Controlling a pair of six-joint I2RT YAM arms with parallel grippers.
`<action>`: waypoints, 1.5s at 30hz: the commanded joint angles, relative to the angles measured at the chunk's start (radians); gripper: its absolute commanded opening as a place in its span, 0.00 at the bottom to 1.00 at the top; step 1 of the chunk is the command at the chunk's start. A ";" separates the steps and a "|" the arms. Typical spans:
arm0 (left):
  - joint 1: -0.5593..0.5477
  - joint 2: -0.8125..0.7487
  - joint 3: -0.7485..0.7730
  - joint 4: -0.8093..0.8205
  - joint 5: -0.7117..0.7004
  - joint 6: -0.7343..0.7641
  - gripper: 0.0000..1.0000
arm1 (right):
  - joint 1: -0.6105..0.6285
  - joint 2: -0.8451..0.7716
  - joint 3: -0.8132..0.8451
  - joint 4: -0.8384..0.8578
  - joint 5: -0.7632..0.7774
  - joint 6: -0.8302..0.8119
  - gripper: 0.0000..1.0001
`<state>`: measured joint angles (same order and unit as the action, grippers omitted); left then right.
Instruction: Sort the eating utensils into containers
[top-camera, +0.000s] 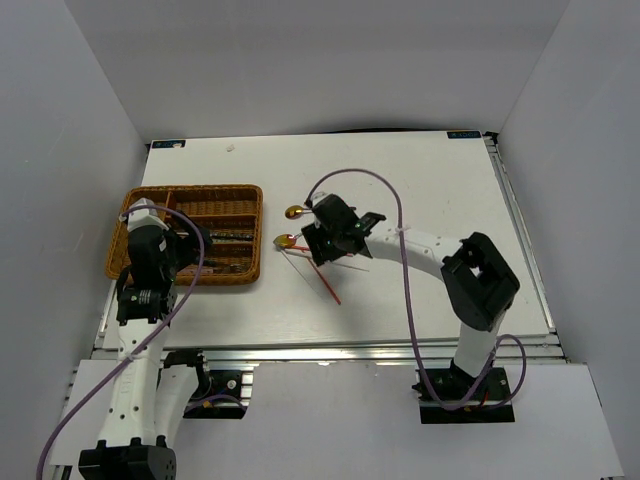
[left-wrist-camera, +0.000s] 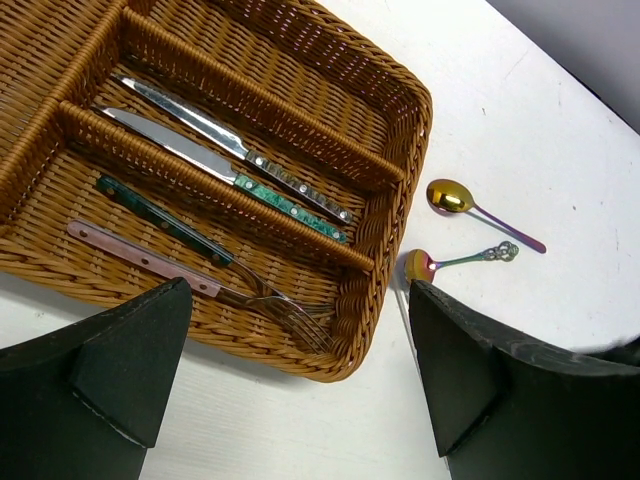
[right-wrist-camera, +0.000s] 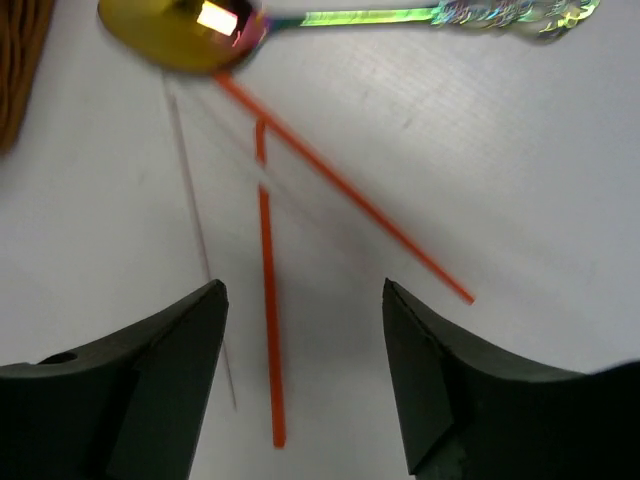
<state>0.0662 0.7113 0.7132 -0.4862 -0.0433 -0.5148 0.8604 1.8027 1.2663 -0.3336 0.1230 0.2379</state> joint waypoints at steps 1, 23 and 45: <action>-0.003 -0.009 -0.001 0.006 -0.003 0.010 0.98 | -0.087 0.067 0.149 -0.027 0.019 0.132 0.70; -0.049 0.050 -0.003 0.018 0.042 0.022 0.98 | -0.259 0.540 0.748 -0.119 -0.344 -0.661 0.82; -0.072 0.048 -0.006 0.021 0.072 0.022 0.98 | -0.337 0.710 0.861 -0.193 -0.471 -0.785 0.27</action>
<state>0.0158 0.7650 0.7132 -0.4782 0.0158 -0.5014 0.5674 2.4790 2.1059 -0.4740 -0.3050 -0.5339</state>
